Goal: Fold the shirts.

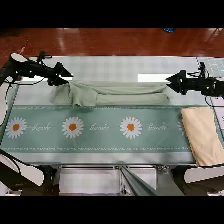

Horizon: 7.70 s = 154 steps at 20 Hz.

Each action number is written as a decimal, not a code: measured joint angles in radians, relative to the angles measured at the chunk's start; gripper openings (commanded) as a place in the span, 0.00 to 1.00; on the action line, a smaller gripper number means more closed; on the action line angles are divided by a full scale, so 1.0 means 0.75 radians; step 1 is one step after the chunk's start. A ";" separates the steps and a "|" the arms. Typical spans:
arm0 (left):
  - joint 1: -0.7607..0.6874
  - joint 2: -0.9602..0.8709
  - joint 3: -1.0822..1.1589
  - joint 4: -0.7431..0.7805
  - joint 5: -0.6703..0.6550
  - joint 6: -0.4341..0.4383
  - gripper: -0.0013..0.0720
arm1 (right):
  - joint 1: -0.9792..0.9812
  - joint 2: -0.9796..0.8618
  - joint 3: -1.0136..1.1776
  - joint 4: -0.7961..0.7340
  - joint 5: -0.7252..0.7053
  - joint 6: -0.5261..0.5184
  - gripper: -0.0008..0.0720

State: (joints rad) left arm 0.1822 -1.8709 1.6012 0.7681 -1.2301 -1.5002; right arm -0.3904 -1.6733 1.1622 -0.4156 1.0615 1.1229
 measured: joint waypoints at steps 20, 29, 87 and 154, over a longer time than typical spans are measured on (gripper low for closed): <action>-0.337 1.050 -0.685 0.408 0.408 0.019 0.20 | 0.209 -0.100 0.091 -0.455 0.070 0.231 0.04; -0.723 0.797 -0.647 0.397 0.490 0.012 0.04 | 0.254 0.542 -0.075 -0.601 0.190 0.195 0.04; -0.351 1.739 -1.308 0.395 0.320 -0.240 0.04 | 0.799 0.557 0.023 -0.960 0.125 0.616 0.58; -0.393 1.654 -1.308 0.395 0.402 -0.227 0.04 | -0.785 1.169 -0.184 -1.613 1.002 0.623 0.58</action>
State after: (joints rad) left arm -0.1123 -0.6308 0.6201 1.0645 -0.9283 -1.6703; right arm -0.9794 -0.7967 1.0241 -1.6257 1.8126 1.5902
